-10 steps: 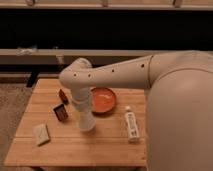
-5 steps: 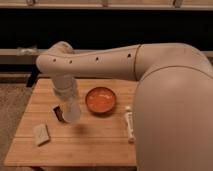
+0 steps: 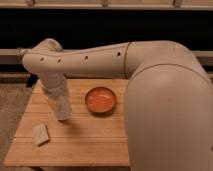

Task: Place the ceramic cup over the eraser

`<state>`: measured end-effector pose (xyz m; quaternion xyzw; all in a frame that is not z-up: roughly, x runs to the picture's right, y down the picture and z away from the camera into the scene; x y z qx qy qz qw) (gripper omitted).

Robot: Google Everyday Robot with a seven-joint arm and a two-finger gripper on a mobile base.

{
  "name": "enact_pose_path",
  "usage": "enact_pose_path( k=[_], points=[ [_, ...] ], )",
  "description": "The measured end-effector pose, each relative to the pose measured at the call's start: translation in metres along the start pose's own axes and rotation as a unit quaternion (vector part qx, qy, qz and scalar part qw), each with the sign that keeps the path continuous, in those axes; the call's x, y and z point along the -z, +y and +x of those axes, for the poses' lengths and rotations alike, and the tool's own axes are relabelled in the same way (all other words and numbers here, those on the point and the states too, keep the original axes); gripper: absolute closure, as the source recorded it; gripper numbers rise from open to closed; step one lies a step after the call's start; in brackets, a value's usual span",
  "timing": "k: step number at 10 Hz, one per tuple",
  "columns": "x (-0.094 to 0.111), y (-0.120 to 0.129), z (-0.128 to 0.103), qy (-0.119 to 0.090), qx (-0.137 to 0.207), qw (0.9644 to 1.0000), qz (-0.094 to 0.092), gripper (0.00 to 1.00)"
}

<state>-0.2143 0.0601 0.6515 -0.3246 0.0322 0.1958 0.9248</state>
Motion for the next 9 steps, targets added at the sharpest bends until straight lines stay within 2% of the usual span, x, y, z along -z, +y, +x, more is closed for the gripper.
enact_pose_path(
  k=[4, 5, 7, 9],
  points=[
    [-0.014, -0.002, -0.032, -0.015, 0.021, 0.9995, 0.02, 0.99],
    [-0.019, -0.001, -0.038, -0.015, 0.024, 0.9993, 0.025, 0.93],
    [-0.041, -0.006, -0.042, -0.003, 0.024, 0.9993, 0.029, 0.73],
    [-0.068, -0.01, -0.041, 0.011, 0.021, 0.9994, 0.025, 0.53]
  ],
)
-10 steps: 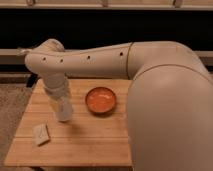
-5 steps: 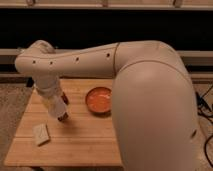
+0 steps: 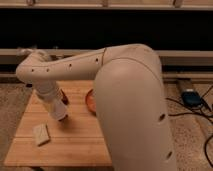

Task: Place the ceramic cup over the eraser

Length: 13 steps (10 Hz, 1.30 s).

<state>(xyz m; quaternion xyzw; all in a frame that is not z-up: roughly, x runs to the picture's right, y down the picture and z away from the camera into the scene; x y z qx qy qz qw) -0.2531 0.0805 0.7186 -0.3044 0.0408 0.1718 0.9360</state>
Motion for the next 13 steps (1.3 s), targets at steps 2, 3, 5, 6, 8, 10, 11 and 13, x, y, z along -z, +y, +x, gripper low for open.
enact_pose_path(
  k=[2, 3, 5, 6, 8, 10, 11, 13],
  points=[
    [-0.02, 0.002, -0.004, 0.01, 0.003, 0.9999, -0.005, 0.33],
    [-0.026, -0.001, -0.004, 0.013, 0.001, 0.9999, -0.006, 0.25],
    [-0.035, -0.006, -0.003, 0.017, -0.001, 0.9998, -0.006, 0.2],
    [-0.035, -0.006, -0.004, 0.018, 0.0, 0.9998, -0.006, 0.2],
    [-0.037, -0.004, -0.005, 0.017, 0.007, 0.9998, -0.005, 0.2],
    [-0.036, -0.005, -0.005, 0.017, 0.006, 0.9998, -0.004, 0.2],
    [-0.037, -0.005, -0.005, 0.017, 0.006, 0.9998, -0.004, 0.2],
    [-0.036, -0.004, -0.006, 0.017, 0.007, 0.9998, -0.005, 0.2]
  ],
)
